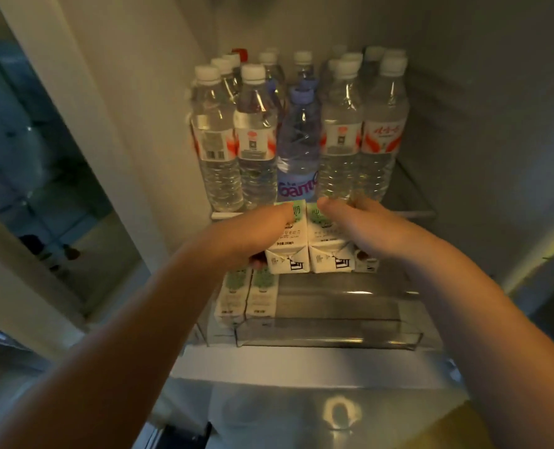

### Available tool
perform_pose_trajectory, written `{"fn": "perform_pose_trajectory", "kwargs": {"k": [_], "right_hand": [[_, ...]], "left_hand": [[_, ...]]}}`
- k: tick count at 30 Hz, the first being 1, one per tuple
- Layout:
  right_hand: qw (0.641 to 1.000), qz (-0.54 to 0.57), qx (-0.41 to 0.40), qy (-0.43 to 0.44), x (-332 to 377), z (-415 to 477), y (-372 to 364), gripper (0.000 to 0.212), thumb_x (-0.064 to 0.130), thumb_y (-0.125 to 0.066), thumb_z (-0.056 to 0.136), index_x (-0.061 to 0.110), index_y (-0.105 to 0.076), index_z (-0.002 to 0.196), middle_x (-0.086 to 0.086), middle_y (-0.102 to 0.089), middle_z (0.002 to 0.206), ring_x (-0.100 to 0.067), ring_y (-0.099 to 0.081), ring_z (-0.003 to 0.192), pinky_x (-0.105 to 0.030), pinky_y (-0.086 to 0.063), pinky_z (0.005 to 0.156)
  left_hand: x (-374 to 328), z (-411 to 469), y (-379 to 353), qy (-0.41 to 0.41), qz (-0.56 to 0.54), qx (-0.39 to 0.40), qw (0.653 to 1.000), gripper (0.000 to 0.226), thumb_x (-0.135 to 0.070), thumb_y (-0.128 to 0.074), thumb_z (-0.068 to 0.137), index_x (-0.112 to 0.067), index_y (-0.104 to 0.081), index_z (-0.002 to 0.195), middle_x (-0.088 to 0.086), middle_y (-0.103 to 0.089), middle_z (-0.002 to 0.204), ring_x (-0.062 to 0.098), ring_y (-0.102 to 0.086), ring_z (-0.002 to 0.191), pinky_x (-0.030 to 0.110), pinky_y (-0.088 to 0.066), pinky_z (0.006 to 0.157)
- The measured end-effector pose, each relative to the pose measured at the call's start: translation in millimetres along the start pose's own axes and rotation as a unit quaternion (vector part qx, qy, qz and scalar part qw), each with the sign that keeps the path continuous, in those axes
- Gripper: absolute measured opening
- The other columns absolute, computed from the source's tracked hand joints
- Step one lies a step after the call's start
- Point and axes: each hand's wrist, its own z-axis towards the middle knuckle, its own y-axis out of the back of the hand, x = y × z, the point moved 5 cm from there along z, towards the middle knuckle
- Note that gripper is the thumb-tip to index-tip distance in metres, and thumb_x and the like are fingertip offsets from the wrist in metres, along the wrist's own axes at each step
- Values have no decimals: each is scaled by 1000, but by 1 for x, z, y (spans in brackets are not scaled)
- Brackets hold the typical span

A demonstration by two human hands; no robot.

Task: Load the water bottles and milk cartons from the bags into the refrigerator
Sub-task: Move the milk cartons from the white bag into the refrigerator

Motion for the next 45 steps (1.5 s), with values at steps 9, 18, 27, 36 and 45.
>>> {"fn": "perform_pose_trajectory", "kwargs": {"k": [9, 18, 27, 36, 45], "right_hand": [[977, 21, 128, -167, -51, 46, -17, 45, 58, -46, 95, 17, -62, 86, -1, -66, 63, -15, -60, 61, -25, -50, 63], [898, -108, 323, -279, -71, 57, -38, 41, 46, -53, 95, 11, -60, 117, -16, -67, 118, -31, -66, 97, -38, -51, 77], [880, -107, 348, -304, -85, 73, -50, 46, 40, -55, 95, 10, -53, 130, -20, -64, 123, -35, -65, 107, -39, -55, 76], [904, -87, 310, -281, -92, 78, -52, 26, 25, -51, 99, 9, -55, 119, -16, -68, 108, -33, -67, 98, -42, -56, 79], [893, -177, 334, -246, -89, 77, -60, 28, 20, -43, 102, 6, -53, 123, -21, -67, 107, -29, -67, 78, -35, -56, 66]], "left_hand": [[6, 46, -27, 92, 135, 139, 977, 51, -37, -24, 103, -9, -57, 74, 3, -54, 44, 13, -46, 36, 20, -31, 43], [48, 69, -59, 226, 94, 213, 946, 31, -32, -34, 104, -7, -53, 103, 11, -65, 80, 24, -64, 73, 35, -55, 65], [62, 78, -67, 254, 78, 234, 935, 33, -30, -33, 106, -6, -52, 94, 10, -63, 75, 22, -63, 64, 30, -55, 50], [62, 89, -68, 140, 247, 253, 925, 44, -26, -48, 103, 7, -45, 132, 25, -66, 114, 28, -72, 88, 36, -61, 74], [46, 94, -36, 34, 401, 161, 901, 41, -38, -76, 84, -8, -53, 100, 6, -61, 84, 21, -66, 75, 36, -60, 70]]}}
